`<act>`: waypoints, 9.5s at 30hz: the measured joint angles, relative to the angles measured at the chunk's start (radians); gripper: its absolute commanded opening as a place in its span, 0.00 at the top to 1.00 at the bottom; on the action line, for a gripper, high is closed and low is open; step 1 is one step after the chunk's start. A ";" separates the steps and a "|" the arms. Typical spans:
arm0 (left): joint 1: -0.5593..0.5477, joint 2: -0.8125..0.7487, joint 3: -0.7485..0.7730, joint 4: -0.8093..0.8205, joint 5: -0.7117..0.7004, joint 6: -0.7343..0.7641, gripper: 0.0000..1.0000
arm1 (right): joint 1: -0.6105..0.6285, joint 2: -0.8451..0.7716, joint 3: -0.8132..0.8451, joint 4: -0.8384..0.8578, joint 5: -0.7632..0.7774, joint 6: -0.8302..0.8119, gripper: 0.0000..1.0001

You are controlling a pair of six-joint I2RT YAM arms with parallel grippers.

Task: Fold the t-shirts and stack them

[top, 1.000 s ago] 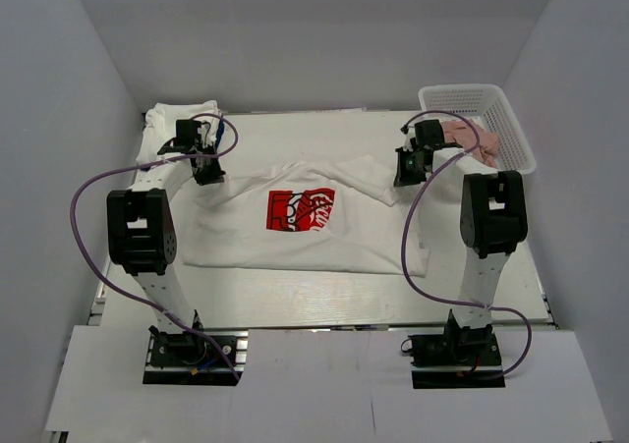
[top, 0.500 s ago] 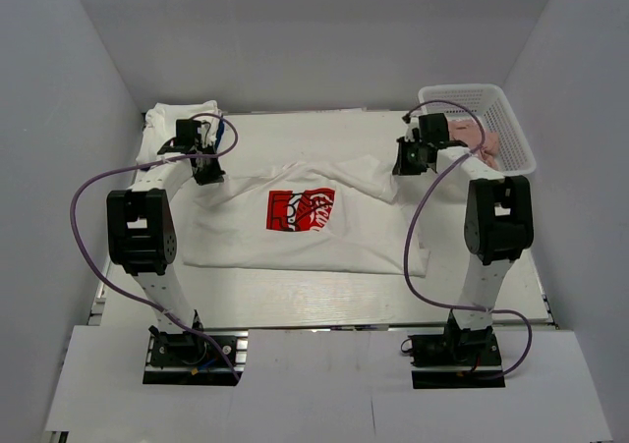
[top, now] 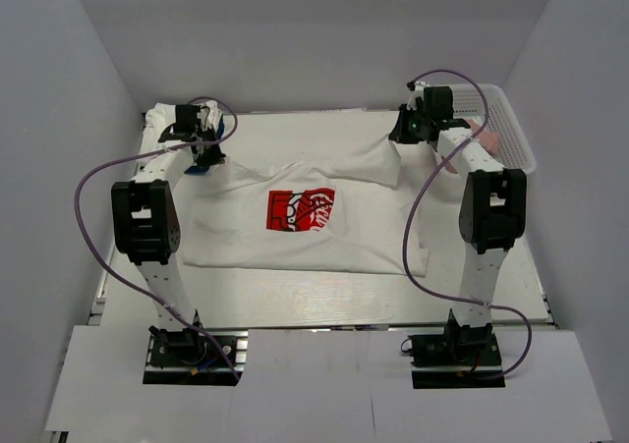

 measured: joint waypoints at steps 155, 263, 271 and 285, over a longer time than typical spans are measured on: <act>0.011 -0.533 -0.603 -0.446 -0.262 -0.465 0.21 | 0.150 -0.860 -0.967 -0.167 0.036 0.229 0.20; 0.012 -0.156 0.008 -0.312 -0.359 -0.319 1.00 | 0.453 -0.545 -0.660 0.101 0.605 -0.462 1.00; 0.012 -0.059 0.124 -0.280 -0.330 -0.267 1.00 | 0.407 -0.440 -0.525 0.150 0.632 -0.500 1.00; 0.012 -0.300 -0.234 -0.211 -0.350 -0.251 1.00 | 0.406 -0.592 -0.621 0.028 0.470 -0.513 1.00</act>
